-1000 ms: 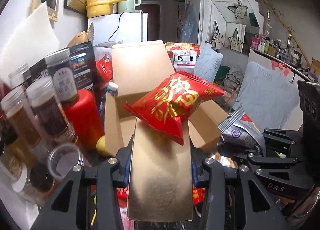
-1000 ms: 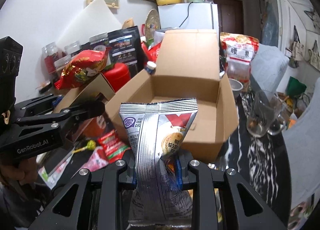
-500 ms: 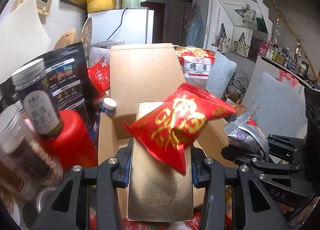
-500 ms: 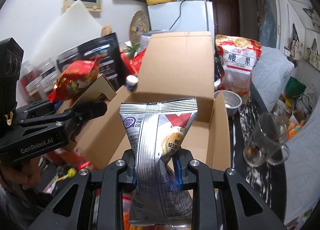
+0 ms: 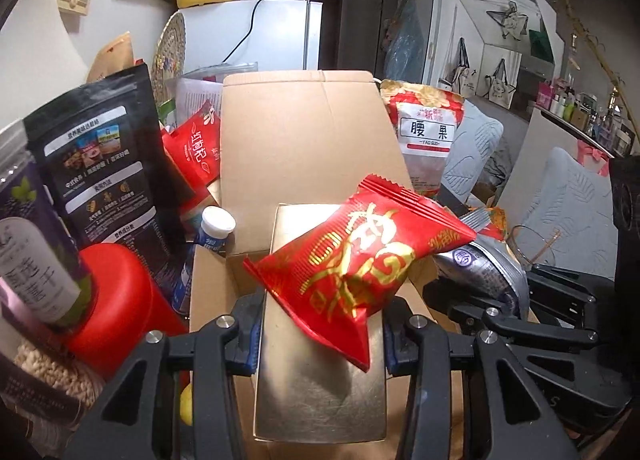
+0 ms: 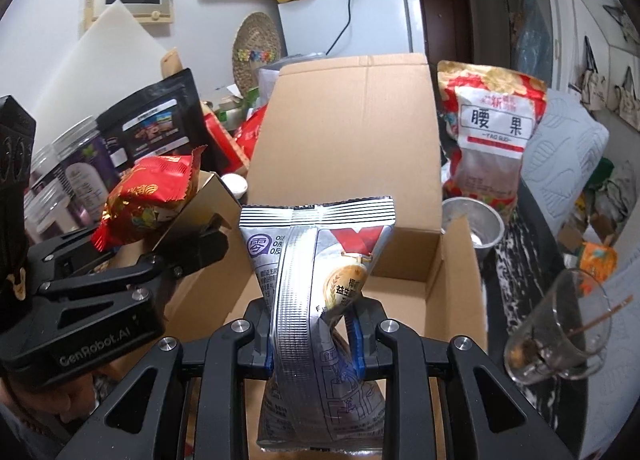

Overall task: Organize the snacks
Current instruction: 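Carry both held items into the cardboard box and open both tools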

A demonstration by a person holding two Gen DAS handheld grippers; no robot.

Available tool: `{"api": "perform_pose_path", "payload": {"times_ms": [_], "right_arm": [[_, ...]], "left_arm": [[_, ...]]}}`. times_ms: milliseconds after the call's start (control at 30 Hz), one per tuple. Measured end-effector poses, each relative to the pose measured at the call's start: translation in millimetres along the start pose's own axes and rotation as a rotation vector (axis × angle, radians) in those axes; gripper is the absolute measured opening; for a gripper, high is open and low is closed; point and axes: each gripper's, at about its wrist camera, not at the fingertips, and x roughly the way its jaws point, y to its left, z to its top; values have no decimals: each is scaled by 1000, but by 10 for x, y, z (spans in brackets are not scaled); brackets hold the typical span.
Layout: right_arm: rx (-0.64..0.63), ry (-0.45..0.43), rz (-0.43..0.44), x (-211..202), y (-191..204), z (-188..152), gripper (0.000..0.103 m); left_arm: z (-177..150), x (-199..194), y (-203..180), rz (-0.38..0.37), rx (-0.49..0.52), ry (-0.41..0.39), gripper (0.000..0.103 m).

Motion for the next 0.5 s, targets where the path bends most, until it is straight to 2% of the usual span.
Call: {"api": "perform_pose_path", "payload": {"times_ms": [167,500], "right_arm": [[21,23,4,122,-64,28,27],[27,101,-41,331,-171,-16,27]], "left_arm": [[-28,156,17,6,0,49,43],[-128,411,-66,2,32,144,43]]}}
